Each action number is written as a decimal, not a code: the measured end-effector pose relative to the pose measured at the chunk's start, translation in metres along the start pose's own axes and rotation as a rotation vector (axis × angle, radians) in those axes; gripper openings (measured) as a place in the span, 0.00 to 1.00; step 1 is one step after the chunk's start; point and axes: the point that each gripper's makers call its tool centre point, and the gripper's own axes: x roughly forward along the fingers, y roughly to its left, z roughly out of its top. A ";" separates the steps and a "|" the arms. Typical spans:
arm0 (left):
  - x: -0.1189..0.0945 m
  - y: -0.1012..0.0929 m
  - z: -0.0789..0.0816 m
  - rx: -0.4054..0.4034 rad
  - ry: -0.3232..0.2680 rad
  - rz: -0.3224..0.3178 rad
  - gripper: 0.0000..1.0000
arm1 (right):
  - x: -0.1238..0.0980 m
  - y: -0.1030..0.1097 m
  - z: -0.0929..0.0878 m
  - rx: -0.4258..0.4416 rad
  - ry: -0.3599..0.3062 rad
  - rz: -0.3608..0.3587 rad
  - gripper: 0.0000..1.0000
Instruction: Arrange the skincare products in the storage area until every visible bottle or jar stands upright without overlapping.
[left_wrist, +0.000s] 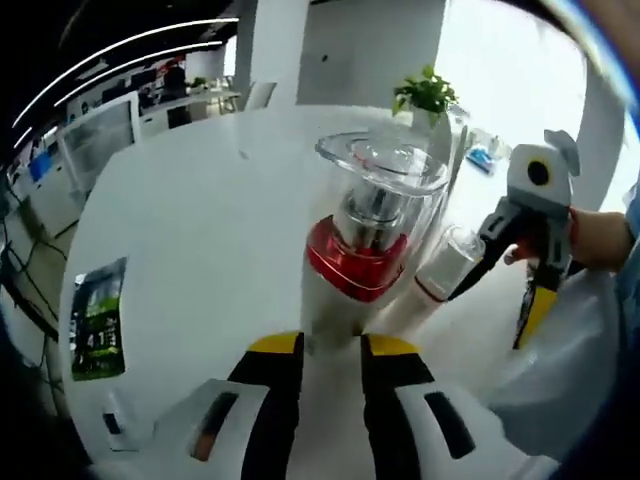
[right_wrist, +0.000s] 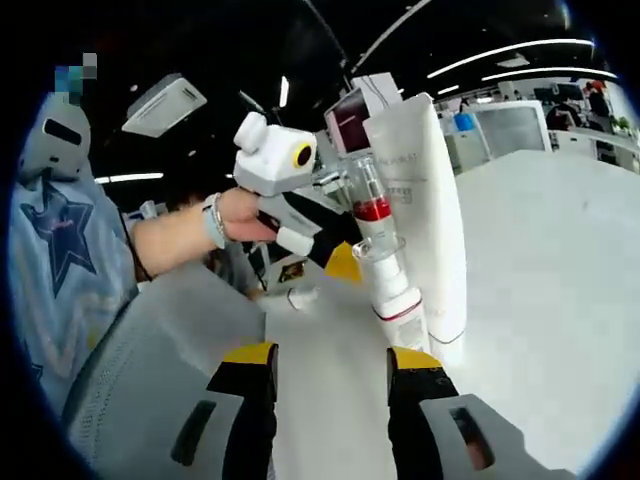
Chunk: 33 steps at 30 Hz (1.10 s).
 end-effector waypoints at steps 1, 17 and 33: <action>0.003 0.000 -0.002 0.005 -0.013 0.004 0.29 | -0.001 -0.001 0.000 0.005 -0.003 0.001 0.39; 0.006 -0.003 0.003 0.046 -0.055 0.011 0.30 | 0.003 -0.001 -0.012 0.025 0.029 0.020 0.36; -0.076 0.025 -0.008 -0.085 -0.081 0.081 0.37 | 0.011 0.029 -0.031 -0.007 0.117 0.156 0.32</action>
